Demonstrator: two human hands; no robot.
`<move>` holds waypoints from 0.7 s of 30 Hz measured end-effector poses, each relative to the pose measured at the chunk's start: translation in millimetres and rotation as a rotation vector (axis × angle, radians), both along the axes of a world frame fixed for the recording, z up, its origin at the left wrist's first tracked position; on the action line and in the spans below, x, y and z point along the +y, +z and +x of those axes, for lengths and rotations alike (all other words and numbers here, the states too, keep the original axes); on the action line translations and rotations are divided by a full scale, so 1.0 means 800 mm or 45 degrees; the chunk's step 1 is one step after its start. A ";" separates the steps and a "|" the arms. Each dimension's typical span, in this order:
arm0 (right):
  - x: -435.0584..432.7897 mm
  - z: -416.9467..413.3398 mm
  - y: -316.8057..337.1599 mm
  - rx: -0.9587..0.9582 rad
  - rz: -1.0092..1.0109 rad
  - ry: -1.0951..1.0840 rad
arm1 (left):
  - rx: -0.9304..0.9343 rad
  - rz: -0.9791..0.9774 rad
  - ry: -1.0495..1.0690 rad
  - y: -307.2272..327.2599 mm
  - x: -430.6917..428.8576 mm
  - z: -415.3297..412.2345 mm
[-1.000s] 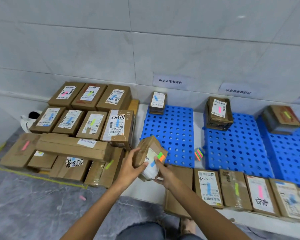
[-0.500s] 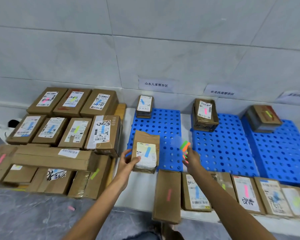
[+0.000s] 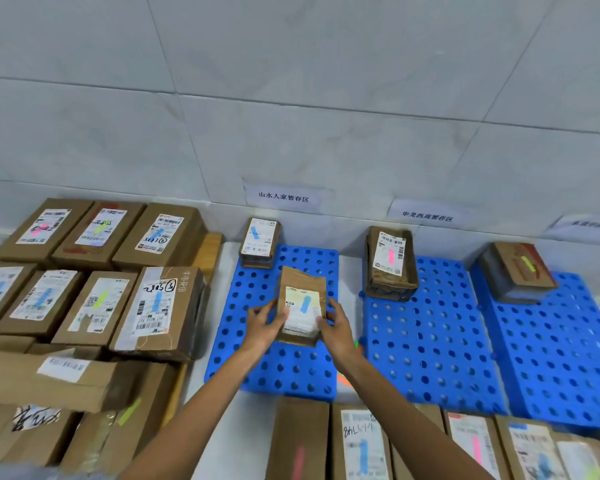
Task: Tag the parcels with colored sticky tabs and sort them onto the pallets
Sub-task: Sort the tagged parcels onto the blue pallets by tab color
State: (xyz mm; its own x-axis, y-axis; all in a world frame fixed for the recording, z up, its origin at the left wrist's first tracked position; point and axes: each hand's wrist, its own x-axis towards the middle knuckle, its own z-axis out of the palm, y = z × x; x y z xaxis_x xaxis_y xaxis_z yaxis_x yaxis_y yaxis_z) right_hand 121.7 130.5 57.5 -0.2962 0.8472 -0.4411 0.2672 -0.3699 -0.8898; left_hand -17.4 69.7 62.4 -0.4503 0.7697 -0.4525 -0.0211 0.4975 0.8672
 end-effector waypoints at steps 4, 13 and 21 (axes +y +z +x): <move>0.051 -0.025 -0.024 -0.081 0.134 0.196 | 0.167 -0.004 -0.001 -0.022 0.057 -0.010; 0.176 -0.086 -0.056 -0.328 0.492 0.456 | 0.388 0.058 0.101 -0.075 0.117 -0.046; 0.233 -0.116 -0.067 -0.557 0.585 0.638 | 0.389 0.068 0.175 -0.075 0.110 -0.076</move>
